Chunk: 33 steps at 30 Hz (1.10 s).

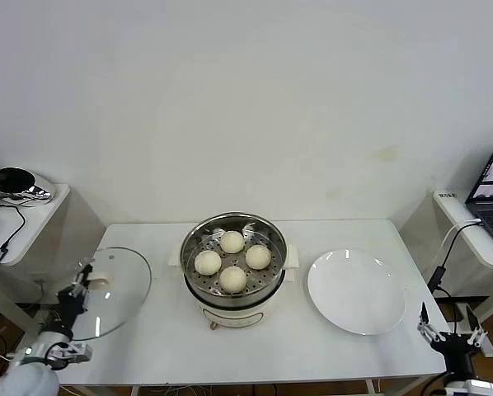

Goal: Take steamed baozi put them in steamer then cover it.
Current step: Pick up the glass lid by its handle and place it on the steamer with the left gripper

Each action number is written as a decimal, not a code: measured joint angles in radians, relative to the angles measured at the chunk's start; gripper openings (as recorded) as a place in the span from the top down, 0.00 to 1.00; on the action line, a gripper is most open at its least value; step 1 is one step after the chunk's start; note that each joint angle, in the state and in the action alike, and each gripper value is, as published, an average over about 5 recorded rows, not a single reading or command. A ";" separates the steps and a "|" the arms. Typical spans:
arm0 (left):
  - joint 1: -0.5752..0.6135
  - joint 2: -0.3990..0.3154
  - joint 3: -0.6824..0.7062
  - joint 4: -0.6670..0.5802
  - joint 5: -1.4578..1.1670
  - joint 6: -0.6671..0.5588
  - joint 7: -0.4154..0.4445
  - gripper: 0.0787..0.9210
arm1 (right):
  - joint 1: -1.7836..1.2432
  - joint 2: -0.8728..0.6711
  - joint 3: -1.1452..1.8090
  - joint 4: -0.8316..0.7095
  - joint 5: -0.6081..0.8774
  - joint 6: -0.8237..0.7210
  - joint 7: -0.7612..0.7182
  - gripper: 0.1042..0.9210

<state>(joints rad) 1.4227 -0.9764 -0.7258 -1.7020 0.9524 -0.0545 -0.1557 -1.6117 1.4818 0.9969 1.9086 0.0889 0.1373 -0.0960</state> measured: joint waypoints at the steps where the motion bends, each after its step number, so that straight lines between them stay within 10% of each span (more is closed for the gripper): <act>1: 0.003 0.008 -0.006 -0.022 -0.007 0.013 0.013 0.93 | -0.002 0.001 -0.003 0.002 -0.002 0.000 -0.001 0.12; 17: -0.124 0.102 0.222 -0.273 -0.067 0.274 0.190 0.93 | -0.002 0.041 -0.067 0.016 -0.053 0.003 -0.007 0.12; 33: -0.450 -0.058 0.640 -0.246 0.105 0.483 0.351 0.93 | 0.024 0.065 -0.127 -0.025 -0.121 0.007 -0.004 0.12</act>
<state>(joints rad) 0.9726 -1.0349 -0.0854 -1.9479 1.0577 0.4288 0.1949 -1.5873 1.5466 0.8697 1.8838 -0.0317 0.1445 -0.1002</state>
